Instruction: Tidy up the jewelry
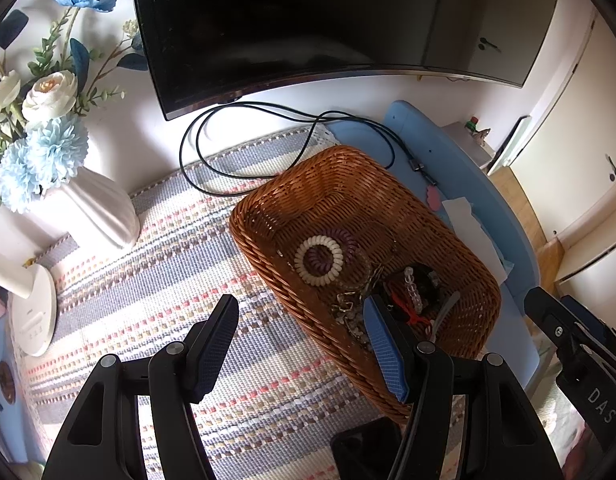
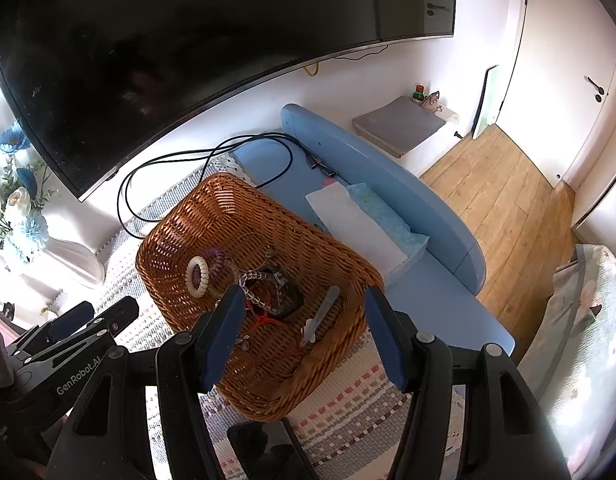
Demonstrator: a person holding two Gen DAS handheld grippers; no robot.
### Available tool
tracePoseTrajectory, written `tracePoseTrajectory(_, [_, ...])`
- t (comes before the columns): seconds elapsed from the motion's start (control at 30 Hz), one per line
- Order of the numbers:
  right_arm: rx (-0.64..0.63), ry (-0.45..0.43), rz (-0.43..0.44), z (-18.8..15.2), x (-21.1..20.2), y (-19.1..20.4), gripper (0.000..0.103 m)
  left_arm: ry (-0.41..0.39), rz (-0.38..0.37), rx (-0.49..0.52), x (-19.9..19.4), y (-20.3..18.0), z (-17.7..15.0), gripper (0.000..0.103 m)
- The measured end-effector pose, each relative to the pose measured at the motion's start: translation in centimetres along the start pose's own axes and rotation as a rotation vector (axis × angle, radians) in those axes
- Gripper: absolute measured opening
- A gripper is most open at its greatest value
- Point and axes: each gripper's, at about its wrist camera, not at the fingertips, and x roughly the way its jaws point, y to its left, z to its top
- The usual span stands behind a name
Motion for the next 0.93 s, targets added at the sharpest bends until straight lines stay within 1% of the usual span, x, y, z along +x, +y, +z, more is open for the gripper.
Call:
tracePoseTrajectory(0.4, [0.007, 0.003, 0.001, -0.2, -0.2, -0.3, 0.063, -0.012, 0.007, 0.017, -0.4, -0.3, -0.1, 0.067])
tracePoseTrajectory(0.57, [0.017, 0.003, 0.006, -0.3, -0.3, -0.6, 0.063, -0.022, 0.023, 0.023, -1.0, -0.3, -0.3, 0.067])
tracePoseTrajectory(0.8, [0.015, 0.009, 0.054, -0.7, -0.8, -0.8, 0.063, -0.045, 0.074, 0.021, -2.5, -0.1, -0.9, 0.067])
tracePoseTrajectory(0.93, [-0.020, -0.002, 0.077, -0.9, -1.5, -0.3, 0.063, -0.085, 0.092, -0.007, -4.2, 0.4, -1.3, 0.067])
